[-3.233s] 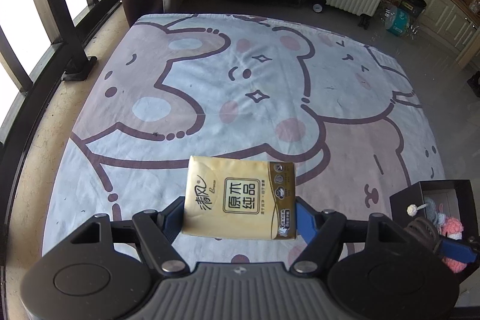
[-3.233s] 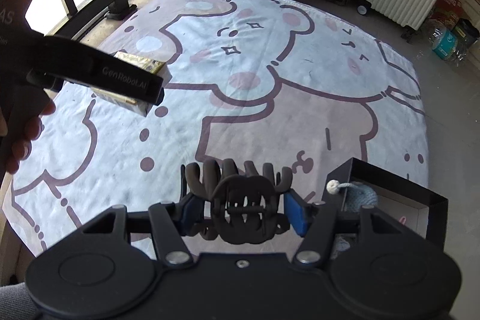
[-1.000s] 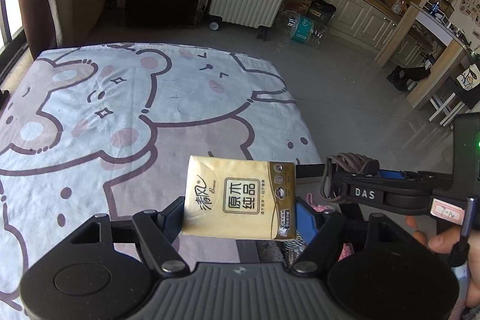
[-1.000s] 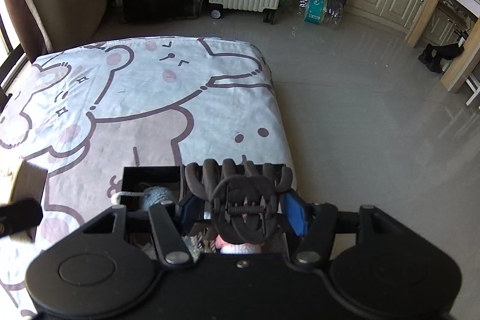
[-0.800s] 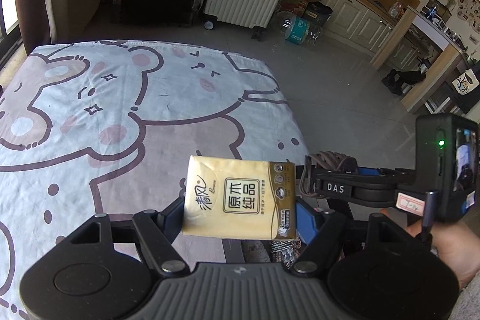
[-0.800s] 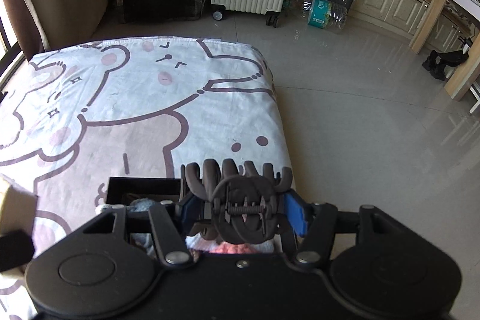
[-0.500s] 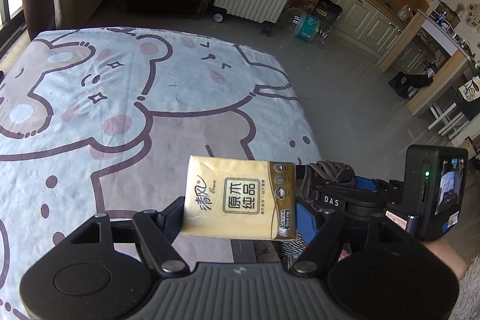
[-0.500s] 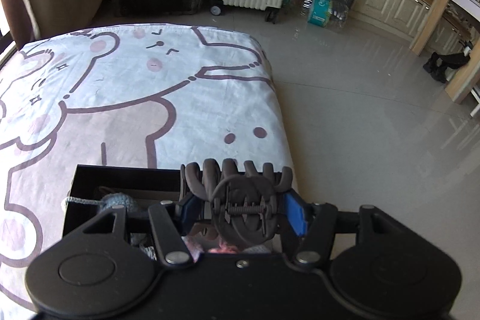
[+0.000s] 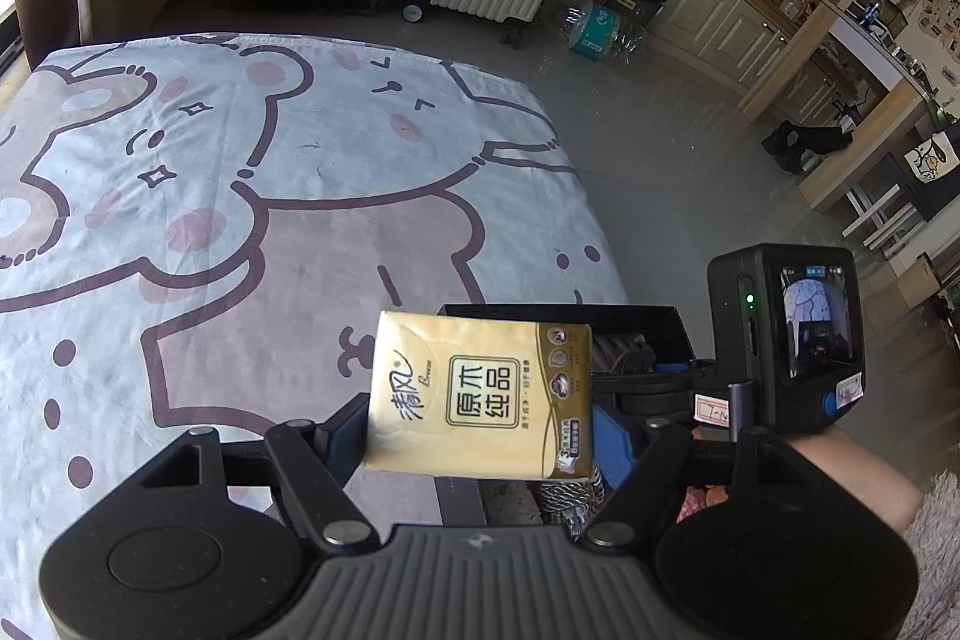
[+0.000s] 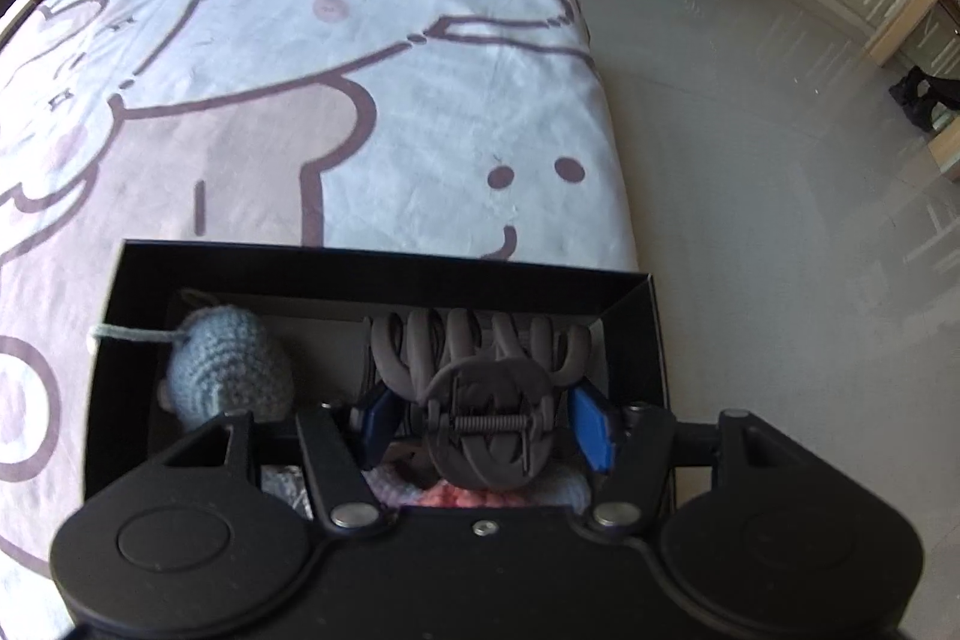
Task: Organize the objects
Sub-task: 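Lower the coil spring into the box and open the right gripper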
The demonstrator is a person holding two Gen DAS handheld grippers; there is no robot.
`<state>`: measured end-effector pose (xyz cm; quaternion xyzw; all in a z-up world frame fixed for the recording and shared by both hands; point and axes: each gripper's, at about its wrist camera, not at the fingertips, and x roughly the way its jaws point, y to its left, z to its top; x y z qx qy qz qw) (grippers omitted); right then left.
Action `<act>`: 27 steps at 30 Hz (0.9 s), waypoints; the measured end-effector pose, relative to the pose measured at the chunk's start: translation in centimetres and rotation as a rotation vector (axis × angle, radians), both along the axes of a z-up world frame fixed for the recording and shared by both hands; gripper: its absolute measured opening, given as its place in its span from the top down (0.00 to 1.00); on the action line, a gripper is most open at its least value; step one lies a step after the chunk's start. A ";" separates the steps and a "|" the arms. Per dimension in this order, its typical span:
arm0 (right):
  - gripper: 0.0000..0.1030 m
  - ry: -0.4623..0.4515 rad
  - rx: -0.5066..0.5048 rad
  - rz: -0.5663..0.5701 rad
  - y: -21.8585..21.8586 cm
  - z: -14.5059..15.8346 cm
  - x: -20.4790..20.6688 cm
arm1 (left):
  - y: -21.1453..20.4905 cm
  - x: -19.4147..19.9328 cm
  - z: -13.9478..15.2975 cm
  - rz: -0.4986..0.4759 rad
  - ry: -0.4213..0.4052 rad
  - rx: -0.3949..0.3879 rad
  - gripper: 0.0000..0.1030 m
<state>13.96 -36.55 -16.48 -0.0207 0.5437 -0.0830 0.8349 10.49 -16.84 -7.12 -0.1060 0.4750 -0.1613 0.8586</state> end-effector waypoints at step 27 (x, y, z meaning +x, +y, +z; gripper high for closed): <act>0.45 -0.110 0.250 -0.186 -4.4 6.7 -8.1 | -7.7 -1.5 -3.1 -0.466 -0.083 0.148 0.28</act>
